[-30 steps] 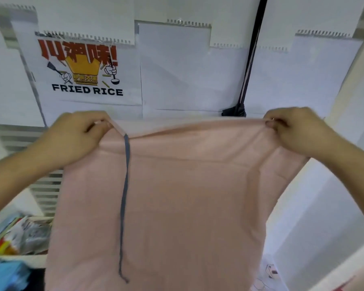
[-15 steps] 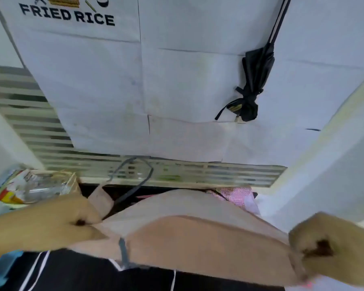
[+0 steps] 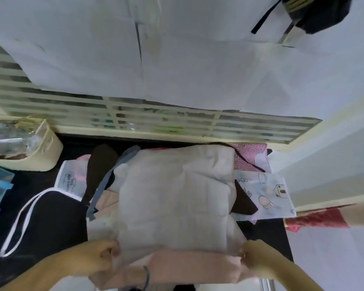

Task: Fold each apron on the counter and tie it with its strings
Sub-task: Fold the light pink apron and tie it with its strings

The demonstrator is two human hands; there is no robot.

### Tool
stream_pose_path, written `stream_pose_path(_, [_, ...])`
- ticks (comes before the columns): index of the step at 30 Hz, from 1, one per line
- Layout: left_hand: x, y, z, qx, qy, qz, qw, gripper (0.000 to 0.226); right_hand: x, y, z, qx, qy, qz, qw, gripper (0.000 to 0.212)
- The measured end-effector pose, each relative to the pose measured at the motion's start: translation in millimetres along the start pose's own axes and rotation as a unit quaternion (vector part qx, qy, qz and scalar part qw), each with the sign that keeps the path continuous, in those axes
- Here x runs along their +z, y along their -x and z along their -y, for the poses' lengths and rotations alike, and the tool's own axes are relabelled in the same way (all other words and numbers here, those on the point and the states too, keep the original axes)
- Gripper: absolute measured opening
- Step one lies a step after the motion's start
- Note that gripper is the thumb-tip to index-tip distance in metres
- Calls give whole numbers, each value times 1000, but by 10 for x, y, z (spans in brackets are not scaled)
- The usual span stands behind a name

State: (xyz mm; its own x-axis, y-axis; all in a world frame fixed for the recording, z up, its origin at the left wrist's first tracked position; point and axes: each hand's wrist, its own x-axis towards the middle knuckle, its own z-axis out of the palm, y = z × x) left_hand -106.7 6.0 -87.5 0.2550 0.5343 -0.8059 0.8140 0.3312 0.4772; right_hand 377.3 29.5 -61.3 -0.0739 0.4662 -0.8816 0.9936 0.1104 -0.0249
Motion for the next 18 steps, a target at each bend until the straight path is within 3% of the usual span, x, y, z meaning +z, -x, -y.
stream_pose_path(3, [-192, -61, -80, -41, 100, -151, 983, 27, -219, -102, 46, 15, -165, -47, 985, 39])
stream_pose_path(5, [-251, -156, -93, -55, 171, -260, 949, 22, -400, -293, 94, 50, -333, -160, 928, 28])
stream_pose_path(6, [-328, -227, -79, -38, 189, -303, 933, 24, -499, -422, 118, 59, -386, -236, 890, 16])
stream_pose_path(7, [-401, -313, -57, -20, 173, -331, 927, 31, -605, -550, 165, 74, -412, -286, 862, 17])
stream_pose_path(10, [-444, -507, -32, 38, 60, -347, 935, 57, -815, -854, 288, 126, -473, -306, 816, 41])
stream_pose_path(12, [-440, -599, -79, 36, -15, -329, 944, 67, -881, -949, 309, 150, -465, -315, 814, 34])
stream_pose_path(15, [-459, -686, -98, 6, -46, -319, 947, 63, -907, -1013, 294, 152, -435, -330, 824, 18])
stream_pose_path(18, [-504, -701, -149, -22, -105, -308, 945, 56, -895, -1001, 166, 149, -447, -340, 814, 24])
